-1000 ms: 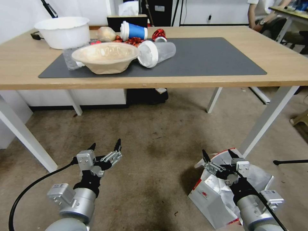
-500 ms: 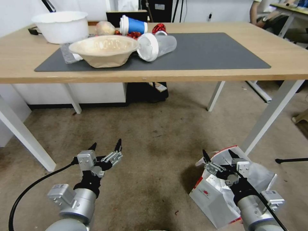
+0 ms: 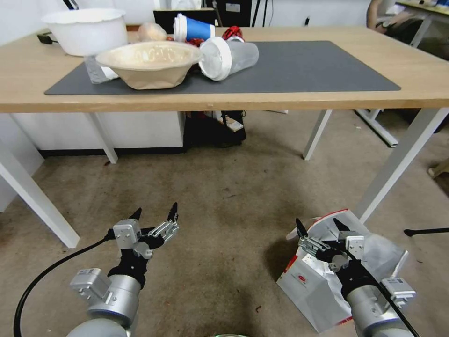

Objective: Pick up the food delivery bag from the floor and place it on the table.

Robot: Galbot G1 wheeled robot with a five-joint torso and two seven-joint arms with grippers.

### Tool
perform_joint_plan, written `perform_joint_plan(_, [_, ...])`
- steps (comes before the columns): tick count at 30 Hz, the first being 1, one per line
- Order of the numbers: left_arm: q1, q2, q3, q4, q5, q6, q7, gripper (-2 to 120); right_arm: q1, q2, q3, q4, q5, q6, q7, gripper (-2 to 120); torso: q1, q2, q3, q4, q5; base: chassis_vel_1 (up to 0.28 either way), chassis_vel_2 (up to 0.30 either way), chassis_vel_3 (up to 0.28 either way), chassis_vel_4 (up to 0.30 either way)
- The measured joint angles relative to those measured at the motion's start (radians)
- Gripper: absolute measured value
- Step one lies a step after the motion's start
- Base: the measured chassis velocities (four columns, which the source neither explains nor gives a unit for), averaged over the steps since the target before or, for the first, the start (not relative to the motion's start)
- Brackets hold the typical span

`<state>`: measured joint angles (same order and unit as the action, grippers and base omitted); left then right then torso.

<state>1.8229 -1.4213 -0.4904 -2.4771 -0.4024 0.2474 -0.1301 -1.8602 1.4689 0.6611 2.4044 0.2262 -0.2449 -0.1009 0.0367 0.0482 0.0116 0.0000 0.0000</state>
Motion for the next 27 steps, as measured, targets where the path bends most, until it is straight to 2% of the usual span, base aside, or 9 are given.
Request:
perform_joint_plan(3, [0.000, 0.000, 0.000, 0.001, -0.002, 0.000, 0.000, 97, 0.000, -0.002, 0.004, 0.000, 0.000, 0.000, 0.000, 100, -0.001, -0.016, -0.012, 0.0000, 0.0001, 0.000, 0.000, 0.000, 0.000])
perform_joint_plan(18, [-0.003, 0.004, -0.001, 0.007, -0.003, 0.000, 0.001, 97, 0.001, 0.002, 0.002, -0.003, -0.001, 0.000, 0.001, 100, -0.004, -0.025, -0.012, 0.0000, 0.0000, 0.000, 0.000, 0.000, 0.000])
perform_joint_plan(23, [-0.003, 0.007, -0.001, 0.017, -0.004, -0.031, 0.022, 97, -0.001, -0.005, 0.005, -0.007, 0.002, 0.012, 0.009, 100, -0.004, -0.023, -0.012, 0.0000, 0.0001, 0.000, 0.000, 0.000, 0.000])
perform_joint_plan(27, [-0.005, 0.020, -0.008, 0.020, 0.010, -0.048, 0.044, 103, -0.009, -0.032, 0.055, 0.000, 0.036, 0.029, 0.022, 100, -0.004, -0.021, -0.012, 0.0000, 0.0002, 0.000, 0.000, 0.000, 0.000])
